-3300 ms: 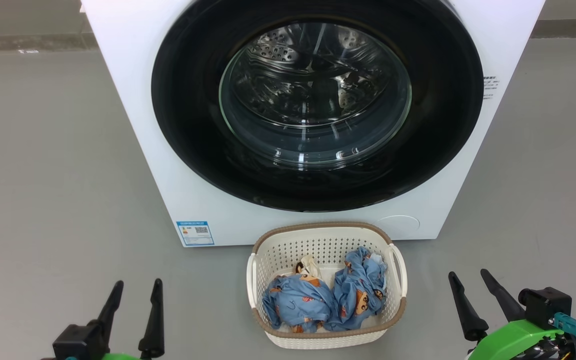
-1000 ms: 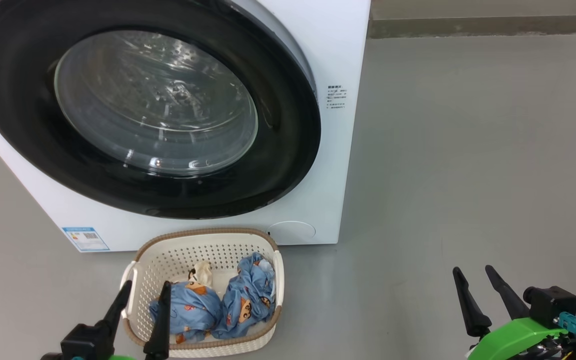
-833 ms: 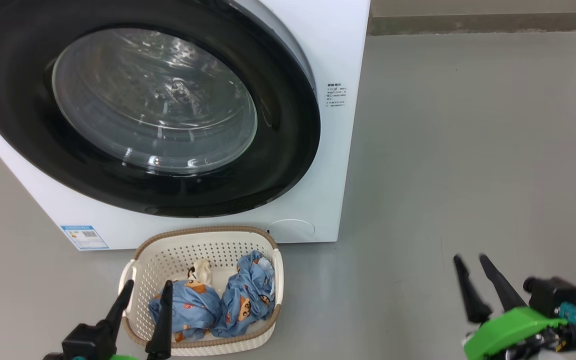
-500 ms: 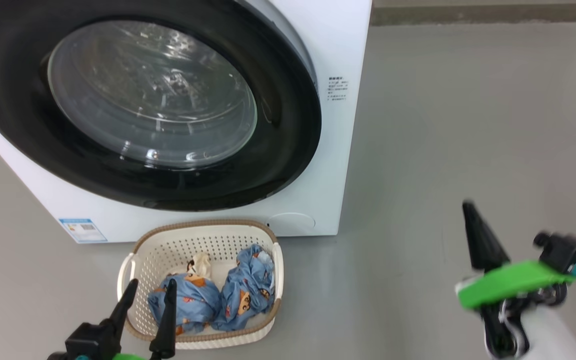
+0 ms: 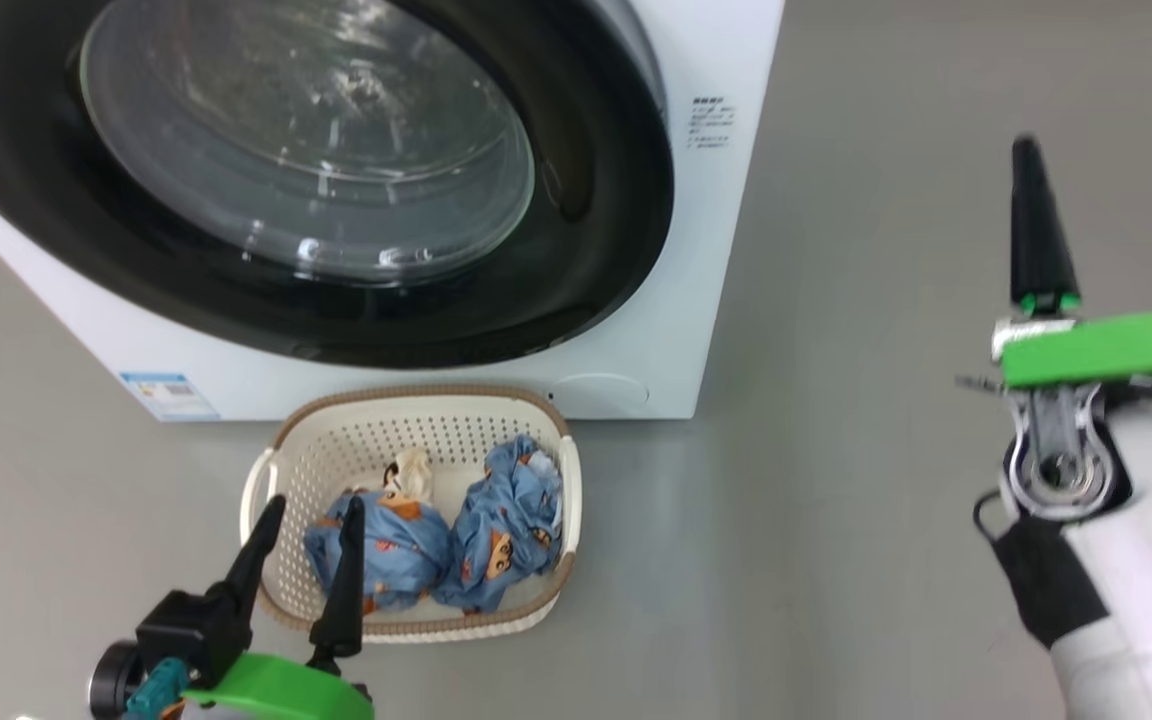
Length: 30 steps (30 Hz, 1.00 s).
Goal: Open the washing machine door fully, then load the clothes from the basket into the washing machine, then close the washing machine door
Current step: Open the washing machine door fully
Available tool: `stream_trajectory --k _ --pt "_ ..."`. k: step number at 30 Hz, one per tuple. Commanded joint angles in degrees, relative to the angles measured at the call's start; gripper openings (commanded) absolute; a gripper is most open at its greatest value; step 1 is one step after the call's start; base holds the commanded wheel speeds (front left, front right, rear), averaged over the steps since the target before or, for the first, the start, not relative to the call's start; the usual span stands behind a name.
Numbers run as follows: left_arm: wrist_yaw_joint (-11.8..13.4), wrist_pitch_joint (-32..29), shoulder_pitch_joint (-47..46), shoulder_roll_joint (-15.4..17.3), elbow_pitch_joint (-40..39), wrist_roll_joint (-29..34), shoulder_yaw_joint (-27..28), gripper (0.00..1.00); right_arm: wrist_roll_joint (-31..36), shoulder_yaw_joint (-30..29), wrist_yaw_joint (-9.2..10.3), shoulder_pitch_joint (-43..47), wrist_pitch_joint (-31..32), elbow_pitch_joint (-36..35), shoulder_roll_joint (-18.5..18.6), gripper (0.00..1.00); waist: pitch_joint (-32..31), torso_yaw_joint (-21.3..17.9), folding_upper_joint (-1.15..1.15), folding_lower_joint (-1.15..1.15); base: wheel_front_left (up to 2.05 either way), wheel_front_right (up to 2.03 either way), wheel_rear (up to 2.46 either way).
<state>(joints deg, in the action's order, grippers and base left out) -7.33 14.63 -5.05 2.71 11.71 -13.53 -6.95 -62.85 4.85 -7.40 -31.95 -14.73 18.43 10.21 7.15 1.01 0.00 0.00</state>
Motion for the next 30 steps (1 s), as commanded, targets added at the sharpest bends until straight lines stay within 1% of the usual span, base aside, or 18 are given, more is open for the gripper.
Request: stream_trajectory --k 1,4,8,14,15,16,19,23,30 --pt "-0.2 0.4 -2.6 0.4 -1.5 -0.4 1.4 1.0 -3.0 1.9 -0.09 -2.9 -0.3 -1.4 0.5 0.0 1.6 1.2 0.0 0.0 0.0 0.0 0.0" --pt "-0.2 0.4 -3.6 0.3 -1.4 -0.6 1.1 1.0 -10.0 3.3 -0.09 -6.2 0.2 -0.8 1.2 0.0 2.8 2.0 0.0 0.0 0.0 0.0 0.0" --pt "-0.2 0.4 -4.8 0.3 -1.3 -0.7 0.5 1.0 -18.9 5.2 -0.09 -10.0 5.5 0.8 2.4 0.0 4.2 3.2 0.0 0.0 0.0 0.0 0.0" --pt "-0.2 0.4 -6.4 0.2 -1.1 -1.1 -1.0 1.0 -25.6 7.6 -0.09 -14.4 15.6 3.1 5.3 0.0 6.5 5.6 0.0 0.0 0.0 0.0 0.0" --pt "-0.2 0.4 -6.7 0.2 -1.1 -1.2 -1.1 1.0 -26.6 7.8 -0.09 -15.0 17.4 3.3 5.6 0.0 7.0 6.0 0.0 0.0 0.0 0.0 0.0" --pt "-0.2 0.4 -6.7 0.2 -1.1 -1.2 -1.1 1.0 -26.6 7.8 -0.09 -15.0 17.4 3.3 5.6 0.0 7.0 6.0 0.0 0.0 0.0 0.0 0.0" --pt "-0.2 0.4 -7.4 0.2 -1.2 -1.8 -1.6 1.0 -28.7 8.2 -0.09 -16.5 22.6 4.5 6.8 0.0 8.3 7.1 0.0 0.0 0.0 0.0 0.0" --pt "-0.2 0.4 -8.2 0.2 -1.3 -2.6 -2.3 1.0 -31.0 7.6 -0.09 -18.8 27.7 6.8 7.6 0.0 9.8 8.1 0.0 0.0 0.0 0.0 0.0" --pt "-0.2 0.4 -9.8 0.2 -1.6 -3.4 -3.8 1.0 -31.0 7.6 -0.09 -22.7 33.9 10.5 8.7 0.0 12.2 9.8 0.0 0.0 0.0 0.0 0.0"
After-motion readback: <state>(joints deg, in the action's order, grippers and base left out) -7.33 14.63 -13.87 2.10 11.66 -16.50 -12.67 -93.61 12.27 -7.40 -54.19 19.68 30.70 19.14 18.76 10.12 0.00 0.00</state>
